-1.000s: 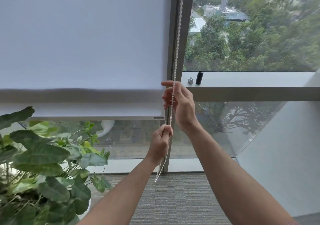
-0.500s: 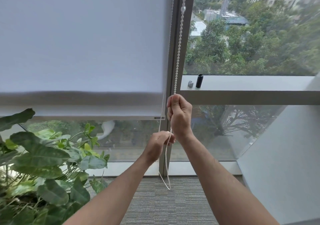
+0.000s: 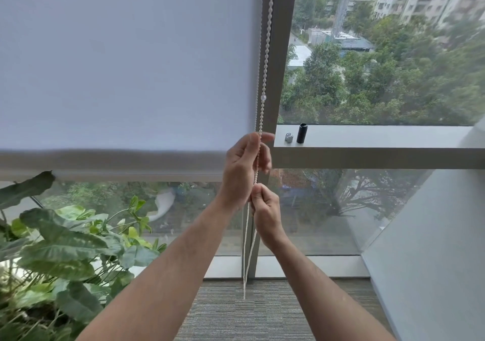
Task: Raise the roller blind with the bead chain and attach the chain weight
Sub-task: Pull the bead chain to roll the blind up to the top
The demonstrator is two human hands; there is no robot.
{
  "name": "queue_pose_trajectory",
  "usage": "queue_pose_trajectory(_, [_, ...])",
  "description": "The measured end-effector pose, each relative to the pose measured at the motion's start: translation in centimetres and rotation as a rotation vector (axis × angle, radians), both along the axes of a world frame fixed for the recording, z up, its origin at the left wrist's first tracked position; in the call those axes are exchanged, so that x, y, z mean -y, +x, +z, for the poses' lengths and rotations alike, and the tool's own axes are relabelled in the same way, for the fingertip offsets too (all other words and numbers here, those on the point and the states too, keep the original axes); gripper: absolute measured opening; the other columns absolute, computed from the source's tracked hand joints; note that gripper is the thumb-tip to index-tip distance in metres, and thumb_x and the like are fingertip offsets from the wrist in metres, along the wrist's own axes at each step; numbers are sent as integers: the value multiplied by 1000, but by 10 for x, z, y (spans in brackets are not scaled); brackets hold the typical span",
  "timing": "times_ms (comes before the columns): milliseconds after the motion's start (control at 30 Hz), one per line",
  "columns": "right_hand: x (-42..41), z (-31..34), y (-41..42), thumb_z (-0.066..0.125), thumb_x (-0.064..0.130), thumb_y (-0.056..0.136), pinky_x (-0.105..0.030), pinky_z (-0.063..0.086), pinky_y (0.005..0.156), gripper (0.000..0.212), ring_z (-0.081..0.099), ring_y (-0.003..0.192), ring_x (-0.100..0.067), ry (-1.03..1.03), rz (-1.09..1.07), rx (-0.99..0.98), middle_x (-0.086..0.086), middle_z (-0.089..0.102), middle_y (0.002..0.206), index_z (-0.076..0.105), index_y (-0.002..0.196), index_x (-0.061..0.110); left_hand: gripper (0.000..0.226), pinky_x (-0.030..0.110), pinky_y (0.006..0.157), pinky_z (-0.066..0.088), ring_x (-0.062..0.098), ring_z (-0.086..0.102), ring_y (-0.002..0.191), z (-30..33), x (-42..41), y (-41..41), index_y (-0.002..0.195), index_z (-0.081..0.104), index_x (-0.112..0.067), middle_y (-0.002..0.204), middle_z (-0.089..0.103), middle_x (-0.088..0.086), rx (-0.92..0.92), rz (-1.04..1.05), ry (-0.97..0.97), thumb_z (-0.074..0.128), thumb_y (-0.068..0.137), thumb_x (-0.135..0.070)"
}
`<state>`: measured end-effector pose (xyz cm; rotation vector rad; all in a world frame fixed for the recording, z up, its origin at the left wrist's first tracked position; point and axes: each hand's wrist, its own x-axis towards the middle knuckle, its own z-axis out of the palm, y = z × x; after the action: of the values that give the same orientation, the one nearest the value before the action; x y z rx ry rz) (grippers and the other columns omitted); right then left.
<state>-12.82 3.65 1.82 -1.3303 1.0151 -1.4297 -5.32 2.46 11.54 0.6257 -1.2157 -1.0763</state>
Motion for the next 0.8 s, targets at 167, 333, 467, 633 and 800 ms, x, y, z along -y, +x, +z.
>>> queue_pose_trajectory(167, [3,5,-6,44,31,97,-22,29,43,39,33,44,-6,76,184,98,9,43,51,58,61,28,35,18,43,26,6,30,46,-4,5,-5,69,61,-25,50,37,-12,13,135,1,45,101,-28])
queue_pose_trajectory(333, [16,31,-22,31,35,106,-26,54,75,46,71,85,-16,68,175,70,-1,76,92,71,102,14,35,21,44,29,6,34,45,-6,1,-7,69,60,-27,50,40,-11,36,168,30,45,100,-29])
queue_pose_trajectory(467, [31,93,-25,33,40,104,-36,53,84,44,70,98,-25,-33,73,186,-9,73,103,70,108,16,35,18,49,33,3,40,49,-21,-2,-9,66,59,-27,52,48,-13,63,168,44,45,99,-27])
queue_pose_trajectory(633, [30,171,-12,34,35,104,-33,49,58,41,60,64,-22,-230,153,219,-10,64,79,67,109,10,34,30,47,25,14,32,50,-56,-12,-5,67,59,-23,53,35,2,151,188,116,47,93,-42])
queue_pose_trajectory(800, [28,193,10,33,28,107,-22,20,38,40,27,40,-6,-273,30,259,9,36,51,52,74,16,28,36,50,21,15,31,52,-59,-9,-7,67,59,-25,53,36,-4,196,171,106,49,90,-38])
